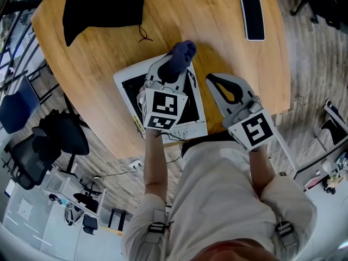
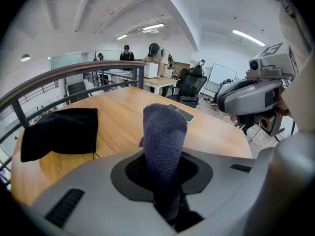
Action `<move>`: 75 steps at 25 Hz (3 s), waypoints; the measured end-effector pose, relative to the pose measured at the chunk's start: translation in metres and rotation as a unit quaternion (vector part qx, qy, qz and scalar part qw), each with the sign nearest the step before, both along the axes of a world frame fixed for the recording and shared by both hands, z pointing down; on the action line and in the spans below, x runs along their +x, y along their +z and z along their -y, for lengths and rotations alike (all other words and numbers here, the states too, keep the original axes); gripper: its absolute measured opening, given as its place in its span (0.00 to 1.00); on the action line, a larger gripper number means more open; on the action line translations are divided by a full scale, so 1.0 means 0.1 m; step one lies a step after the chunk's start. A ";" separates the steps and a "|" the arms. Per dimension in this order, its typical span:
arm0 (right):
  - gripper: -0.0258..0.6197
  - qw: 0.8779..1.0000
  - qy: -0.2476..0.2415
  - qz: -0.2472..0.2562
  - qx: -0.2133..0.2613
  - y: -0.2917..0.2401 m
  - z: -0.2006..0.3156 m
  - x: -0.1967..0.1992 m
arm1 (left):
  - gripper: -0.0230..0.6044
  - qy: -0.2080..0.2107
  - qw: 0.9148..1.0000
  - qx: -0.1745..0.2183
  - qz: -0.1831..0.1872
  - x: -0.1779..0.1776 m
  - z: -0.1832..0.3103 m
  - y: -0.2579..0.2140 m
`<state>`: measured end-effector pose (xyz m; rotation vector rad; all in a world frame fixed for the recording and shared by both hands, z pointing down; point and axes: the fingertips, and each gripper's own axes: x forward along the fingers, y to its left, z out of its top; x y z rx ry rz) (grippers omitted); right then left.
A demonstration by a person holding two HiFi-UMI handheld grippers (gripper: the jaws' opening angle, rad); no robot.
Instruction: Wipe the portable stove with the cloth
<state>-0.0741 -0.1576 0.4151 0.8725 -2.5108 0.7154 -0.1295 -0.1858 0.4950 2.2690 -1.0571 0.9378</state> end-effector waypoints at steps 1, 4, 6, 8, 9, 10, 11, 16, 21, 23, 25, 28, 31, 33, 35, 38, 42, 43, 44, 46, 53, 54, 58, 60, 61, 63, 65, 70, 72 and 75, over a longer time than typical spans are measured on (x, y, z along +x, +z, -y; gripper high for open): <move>0.07 1.000 0.000 0.000 0.001 -0.01 0.00 0.00 | 0.19 -0.002 1.000 -0.001 0.001 -0.01 0.00 -0.01; 0.07 1.000 -0.001 0.000 0.004 -0.03 0.01 -0.02 | 0.19 -0.014 1.000 0.000 0.005 -0.06 0.02 0.00; 0.07 1.000 -0.002 -0.001 0.003 -0.03 0.01 -0.03 | 0.19 -0.026 1.000 -0.005 0.016 -0.14 0.01 0.02; 0.07 1.000 -0.003 -0.001 0.003 -0.03 0.00 -0.04 | 0.19 -0.036 0.999 -0.011 0.027 -0.22 -0.01 0.04; 0.07 1.000 -0.004 -0.001 0.003 -0.03 0.00 -0.05 | 0.19 -0.040 0.999 -0.013 0.030 -0.26 -0.02 0.04; 0.07 1.000 -0.006 -0.001 0.003 -0.03 -0.01 -0.07 | 0.19 -0.044 0.998 -0.014 0.033 -0.30 -0.02 0.05; 0.07 1.000 -0.007 -0.002 0.003 -0.03 -0.02 -0.08 | 0.19 -0.048 0.998 -0.015 0.036 -0.33 -0.03 0.05; 0.07 1.000 -0.014 -0.001 0.007 -0.05 -0.03 -0.14 | 0.19 -0.061 0.997 -0.021 0.047 -0.48 -0.07 0.06; 0.07 1.000 -0.019 -0.003 0.008 -0.06 -0.05 -0.20 | 0.19 -0.076 0.995 -0.022 0.057 -0.64 -0.10 0.05; 0.07 1.000 -0.023 -0.003 0.010 -0.06 -0.07 -0.23 | 0.19 -0.082 0.994 -0.025 0.060 -0.71 -0.13 0.06; 0.07 1.000 -0.027 -0.004 0.010 -0.06 -0.08 -0.26 | 0.19 -0.089 0.994 -0.025 0.063 -0.77 -0.15 0.06; 0.07 0.999 -0.032 -0.004 0.010 -0.07 -0.10 -0.32 | 0.19 -0.100 0.992 -0.021 0.067 -0.89 -0.15 0.04; 0.07 0.999 -0.039 -0.004 0.011 -0.07 -0.11 -0.39 | 0.19 -0.115 0.990 -0.023 0.076 -1.03 -0.18 0.05; 0.07 0.999 -0.044 -0.004 0.011 -0.08 -0.12 -0.44 | 0.19 -0.125 0.988 -0.023 0.082 -1.11 -0.20 0.05; 0.07 0.999 -0.049 -0.004 0.011 -0.08 -0.14 -0.49 | 0.19 -0.133 0.987 -0.022 0.086 -1.18 -0.22 0.05; 0.07 0.998 -0.059 -0.003 0.012 -0.07 -0.17 -0.59 | 0.19 -0.141 0.986 -0.022 0.091 -1.27 -0.25 0.05; 0.07 0.997 -0.072 -0.001 0.012 -0.08 -0.21 -0.75 | 0.19 -0.148 0.985 -0.017 0.090 -1.37 -0.27 0.04; 0.07 0.997 -0.075 0.000 0.011 -0.09 -0.22 -0.79 | 0.19 -0.150 0.985 -0.015 0.088 -1.39 -0.26 0.04; 0.07 0.997 -0.078 0.000 0.011 -0.09 -0.23 -0.83 | 0.19 -0.151 0.984 -0.014 0.089 -1.41 -0.26 0.03; 0.07 0.996 -0.085 0.001 0.013 -0.10 -0.25 -0.91 | 0.19 -0.155 0.983 -0.014 0.100 -1.47 -0.28 0.04; 0.07 0.995 -0.096 -0.002 0.013 -0.14 -0.29 -1.07 | 0.19 -0.177 0.978 -0.011 0.106 -1.67 -0.30 0.00; 0.07 0.995 -0.097 -0.003 0.013 -0.13 -0.30 -1.08 | 0.19 -0.181 0.978 -0.011 0.107 -1.69 -0.30 0.00; 0.07 0.995 -0.099 -0.003 0.017 -0.14 -0.29 -1.09 | 0.19 -0.195 0.974 -0.007 0.111 -1.76 -0.31 -0.03; 0.07 0.995 -0.100 -0.003 0.016 -0.15 -0.29 -1.11 | 0.19 -0.203 0.973 -0.003 0.113 -1.80 -0.31 -0.06; 0.07 0.995 -0.101 -0.004 0.016 -0.15 -0.29 -1.12 | 0.19 -0.207 0.972 0.001 0.115 -1.82 -0.31 -0.08; 0.07 0.995 -0.101 -0.004 0.017 -0.16 -0.28 -1.14 | 0.19 -0.210 0.970 0.011 0.122 -1.87 -0.30 -0.14; 0.07 0.995 -0.099 -0.002 0.020 -0.18 -0.28 -1.17 | 0.19 -0.210 0.969 0.023 0.125 -1.89 -0.29 -0.22; 0.07 0.996 -0.090 0.003 0.024 -0.24 -0.29 -1.08 | 0.19 -0.209 0.970 0.053 0.111 -1.78 -0.30 -0.48; 0.07 0.996 -0.085 0.003 0.024 -0.24 -0.29 -1.00 | 0.19 -0.209 0.971 0.061 0.101 -1.69 -0.29 -0.57; 0.07 0.997 -0.077 0.004 0.026 -0.25 -0.30 -0.88 | 0.19 -0.203 0.972 0.074 0.089 -1.53 -0.25 -0.70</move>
